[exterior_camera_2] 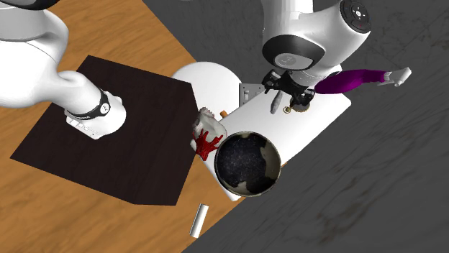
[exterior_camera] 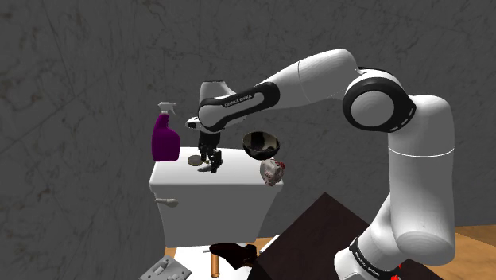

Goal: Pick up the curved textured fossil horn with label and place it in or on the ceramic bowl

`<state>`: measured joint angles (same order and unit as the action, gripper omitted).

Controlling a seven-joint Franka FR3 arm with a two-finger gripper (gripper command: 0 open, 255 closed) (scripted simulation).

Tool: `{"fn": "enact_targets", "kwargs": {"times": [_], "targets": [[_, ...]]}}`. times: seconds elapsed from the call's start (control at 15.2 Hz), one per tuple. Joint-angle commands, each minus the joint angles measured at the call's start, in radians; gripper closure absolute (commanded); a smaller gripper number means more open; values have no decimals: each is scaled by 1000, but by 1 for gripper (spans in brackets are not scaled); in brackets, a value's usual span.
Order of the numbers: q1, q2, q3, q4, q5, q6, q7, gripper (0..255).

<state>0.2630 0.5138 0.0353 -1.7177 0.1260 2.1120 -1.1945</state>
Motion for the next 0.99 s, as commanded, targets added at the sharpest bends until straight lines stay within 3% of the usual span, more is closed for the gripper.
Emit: {"fn": "enact_targets", "kwargs": {"times": [0.0,0.07,0.13,0.92], "targets": [[0,0,0,0,0,0,0,0],[0,0,0,0,0,0,0,0],[0,0,0,0,0,0,0,255],[0,-22,0,9,-1,-30,4,255]]}}
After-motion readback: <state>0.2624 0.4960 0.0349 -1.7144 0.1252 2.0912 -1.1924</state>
